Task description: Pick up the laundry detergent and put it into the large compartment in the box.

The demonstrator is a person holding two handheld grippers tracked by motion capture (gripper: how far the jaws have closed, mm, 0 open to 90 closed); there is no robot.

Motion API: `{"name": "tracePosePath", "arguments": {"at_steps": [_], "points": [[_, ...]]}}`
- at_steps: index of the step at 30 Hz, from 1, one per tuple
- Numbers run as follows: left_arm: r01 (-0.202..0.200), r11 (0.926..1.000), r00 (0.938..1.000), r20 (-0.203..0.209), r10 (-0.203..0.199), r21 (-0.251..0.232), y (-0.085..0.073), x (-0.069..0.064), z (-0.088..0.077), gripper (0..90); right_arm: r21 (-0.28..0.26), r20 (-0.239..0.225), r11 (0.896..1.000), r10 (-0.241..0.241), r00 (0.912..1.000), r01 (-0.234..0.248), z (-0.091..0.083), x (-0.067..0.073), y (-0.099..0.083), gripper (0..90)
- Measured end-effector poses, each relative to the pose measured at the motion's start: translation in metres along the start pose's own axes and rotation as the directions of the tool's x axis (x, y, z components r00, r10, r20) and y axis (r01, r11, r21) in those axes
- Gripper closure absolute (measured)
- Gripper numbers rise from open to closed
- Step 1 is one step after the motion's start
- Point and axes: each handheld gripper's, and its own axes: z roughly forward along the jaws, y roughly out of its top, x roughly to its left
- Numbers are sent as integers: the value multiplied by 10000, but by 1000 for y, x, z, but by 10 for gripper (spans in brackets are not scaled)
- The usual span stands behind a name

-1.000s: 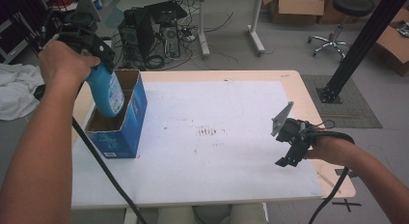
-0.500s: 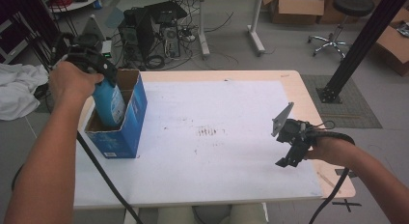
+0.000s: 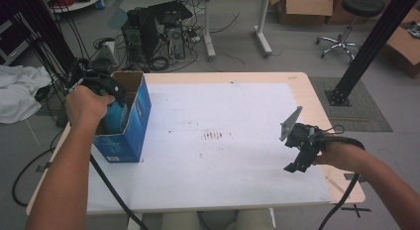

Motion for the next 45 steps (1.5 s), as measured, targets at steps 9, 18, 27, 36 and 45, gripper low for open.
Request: {"name": "tracePosePath", "arguments": {"at_steps": [9, 18, 27, 36, 45], "points": [[22, 9999, 9999, 109, -23, 154, -7, 3, 22, 378, 2, -76, 9999, -109, 9999, 109, 5, -1, 3, 170], [-43, 9995, 9999, 158, 39, 306, -11, 5, 36, 378, 38, -106, 10000, -23, 9999, 24, 6, -2, 3, 170], [-97, 9988, 9998, 188, 88, 472, -12, 3, 45, 378, 68, -140, 10000, -52, 9999, 53, 8, -2, 5, 170], [24, 9985, 9995, 298, -40, 542, -13, 6, 51, 376, 89, -188, 9999, -62, 9998, 63, 10, -3, 4, 170], [31, 9986, 9996, 262, -45, 534, -13, 5, 51, 372, 96, -204, 9999, -87, 9998, 89, 11, -3, 6, 170]]}}
